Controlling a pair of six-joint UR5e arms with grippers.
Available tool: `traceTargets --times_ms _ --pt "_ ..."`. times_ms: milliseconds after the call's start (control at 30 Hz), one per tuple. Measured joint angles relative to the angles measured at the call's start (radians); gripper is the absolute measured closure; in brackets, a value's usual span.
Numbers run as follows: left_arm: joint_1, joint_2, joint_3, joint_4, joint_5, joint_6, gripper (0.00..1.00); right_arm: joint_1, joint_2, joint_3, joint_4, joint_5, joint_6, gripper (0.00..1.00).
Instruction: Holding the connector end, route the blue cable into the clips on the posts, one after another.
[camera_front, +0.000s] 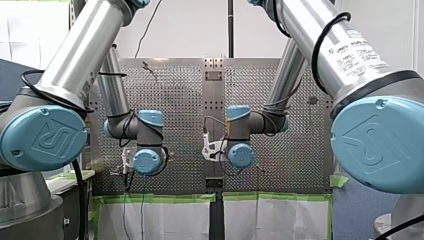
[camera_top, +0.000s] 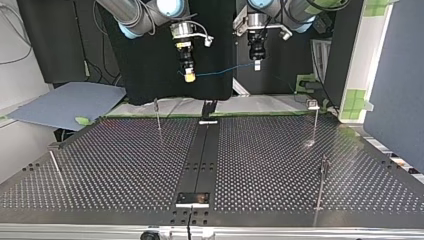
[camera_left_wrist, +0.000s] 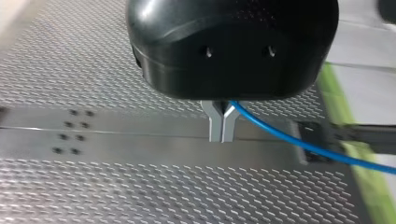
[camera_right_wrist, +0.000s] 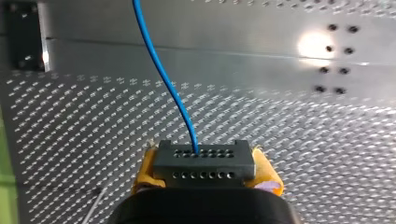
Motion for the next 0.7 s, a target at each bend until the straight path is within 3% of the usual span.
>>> traceTargets --times_ms 133,400,700 --pt "0.01 -0.038 0.0 -0.015 0.004 0.016 1.0 0.001 0.038 -0.023 0.039 0.025 0.006 1.0" --pt "0.012 -0.112 0.0 -0.019 0.005 0.02 1.0 0.001 0.117 -0.029 0.117 0.032 0.007 1.0" --pt "0.015 -0.11 0.004 -0.029 0.015 0.014 1.0 0.002 0.155 -0.028 0.182 0.031 0.01 1.0"
